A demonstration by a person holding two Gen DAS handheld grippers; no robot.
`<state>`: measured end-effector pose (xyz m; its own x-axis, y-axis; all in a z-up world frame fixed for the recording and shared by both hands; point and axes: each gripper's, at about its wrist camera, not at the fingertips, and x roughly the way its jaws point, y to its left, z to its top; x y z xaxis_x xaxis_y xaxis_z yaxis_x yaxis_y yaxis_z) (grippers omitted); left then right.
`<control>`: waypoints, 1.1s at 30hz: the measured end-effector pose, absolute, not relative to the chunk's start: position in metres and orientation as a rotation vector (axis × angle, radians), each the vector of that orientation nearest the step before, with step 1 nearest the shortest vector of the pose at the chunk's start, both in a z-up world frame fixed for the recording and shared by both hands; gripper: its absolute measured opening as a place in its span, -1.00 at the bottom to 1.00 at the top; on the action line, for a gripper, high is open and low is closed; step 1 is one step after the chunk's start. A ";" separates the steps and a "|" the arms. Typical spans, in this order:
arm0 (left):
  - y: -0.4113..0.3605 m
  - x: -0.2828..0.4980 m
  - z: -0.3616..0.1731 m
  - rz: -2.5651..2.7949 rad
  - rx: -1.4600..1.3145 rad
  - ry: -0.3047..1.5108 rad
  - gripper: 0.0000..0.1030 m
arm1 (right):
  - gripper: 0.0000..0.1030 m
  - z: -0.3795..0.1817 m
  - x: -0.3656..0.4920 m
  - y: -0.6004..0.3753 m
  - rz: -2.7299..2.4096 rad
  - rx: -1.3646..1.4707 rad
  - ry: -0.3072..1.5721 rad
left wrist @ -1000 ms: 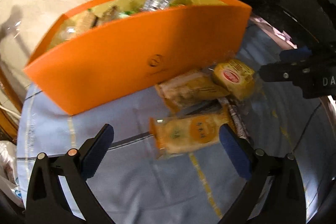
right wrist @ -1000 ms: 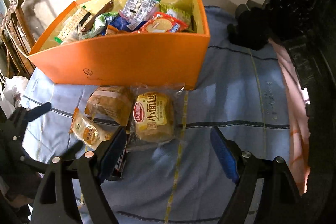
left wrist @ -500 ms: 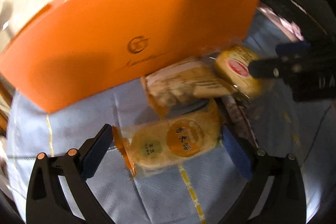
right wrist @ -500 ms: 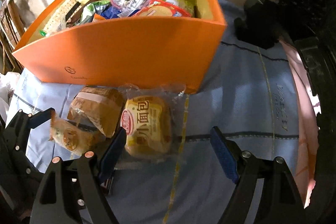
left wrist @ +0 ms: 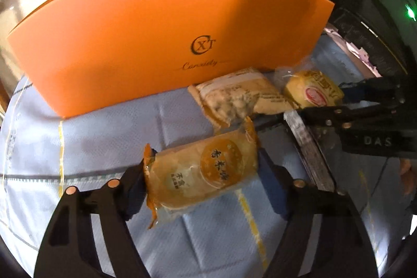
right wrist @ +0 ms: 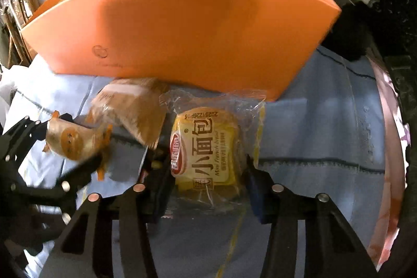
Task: Organize snacks
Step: 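Grasp the bread roll packet with the left tool while the right tool grasps the yellow bread packet, then lift both held packets and carry them above the orange box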
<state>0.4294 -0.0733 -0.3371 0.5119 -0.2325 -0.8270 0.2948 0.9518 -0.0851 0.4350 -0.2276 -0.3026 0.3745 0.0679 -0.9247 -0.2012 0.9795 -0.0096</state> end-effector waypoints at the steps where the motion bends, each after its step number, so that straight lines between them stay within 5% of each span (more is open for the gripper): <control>1: -0.071 0.425 -0.336 -0.324 0.076 0.983 0.41 | -0.03 -0.300 0.429 -0.231 0.168 -0.094 1.166; 16: -0.020 0.348 -0.265 -0.344 0.066 0.830 0.41 | -0.03 -0.249 0.349 -0.243 0.207 0.070 1.049; 33: -0.002 0.388 -0.119 -0.302 0.010 0.591 0.42 | -0.03 -0.081 0.371 -0.232 0.275 0.035 0.751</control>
<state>0.3881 -0.0025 -0.1189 0.7875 -0.2779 -0.5501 0.2835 0.9559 -0.0771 0.3713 -0.2325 -0.0814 0.6968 0.2591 -0.6688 -0.2343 0.9635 0.1293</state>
